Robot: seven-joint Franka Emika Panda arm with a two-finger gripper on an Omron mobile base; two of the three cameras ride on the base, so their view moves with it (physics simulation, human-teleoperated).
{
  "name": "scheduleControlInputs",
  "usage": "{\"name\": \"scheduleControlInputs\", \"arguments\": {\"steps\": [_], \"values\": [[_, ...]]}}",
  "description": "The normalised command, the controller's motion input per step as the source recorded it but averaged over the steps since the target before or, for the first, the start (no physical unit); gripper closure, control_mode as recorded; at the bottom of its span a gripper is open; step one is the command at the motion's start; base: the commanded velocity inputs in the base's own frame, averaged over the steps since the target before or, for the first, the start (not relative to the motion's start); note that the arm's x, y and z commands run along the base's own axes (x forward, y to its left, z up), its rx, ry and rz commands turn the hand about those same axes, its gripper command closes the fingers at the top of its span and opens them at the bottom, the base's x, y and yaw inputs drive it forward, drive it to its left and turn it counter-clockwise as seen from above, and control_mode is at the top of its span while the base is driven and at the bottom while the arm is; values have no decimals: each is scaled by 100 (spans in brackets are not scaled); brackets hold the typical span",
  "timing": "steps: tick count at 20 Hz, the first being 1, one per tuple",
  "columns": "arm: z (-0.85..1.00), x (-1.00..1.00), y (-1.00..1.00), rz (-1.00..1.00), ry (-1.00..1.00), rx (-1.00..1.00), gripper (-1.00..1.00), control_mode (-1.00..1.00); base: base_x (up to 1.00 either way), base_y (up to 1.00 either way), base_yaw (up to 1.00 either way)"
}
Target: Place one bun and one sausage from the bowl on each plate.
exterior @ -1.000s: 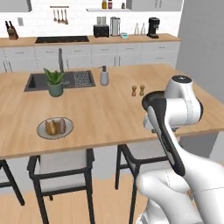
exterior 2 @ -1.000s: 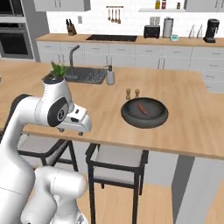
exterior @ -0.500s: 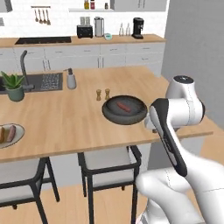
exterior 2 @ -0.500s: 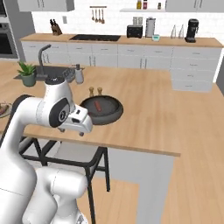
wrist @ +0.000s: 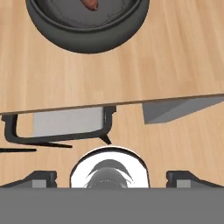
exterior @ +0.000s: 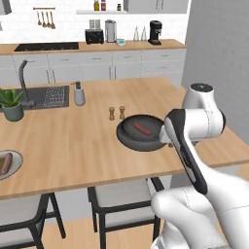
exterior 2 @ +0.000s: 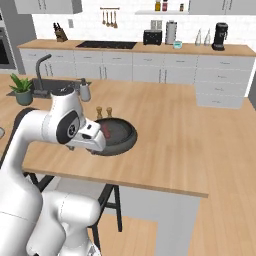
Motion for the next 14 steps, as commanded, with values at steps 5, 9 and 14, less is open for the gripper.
{"name": "scheduleControlInputs", "arguments": {"steps": [5,9,14], "values": [[0,98,3,0,0,0,-100,-100,0,0,0],[-10,100,17,2,0,2,-100,-100,0,0,0],[-34,100,21,15,4,1,-100,-100,0,0,0]]}}
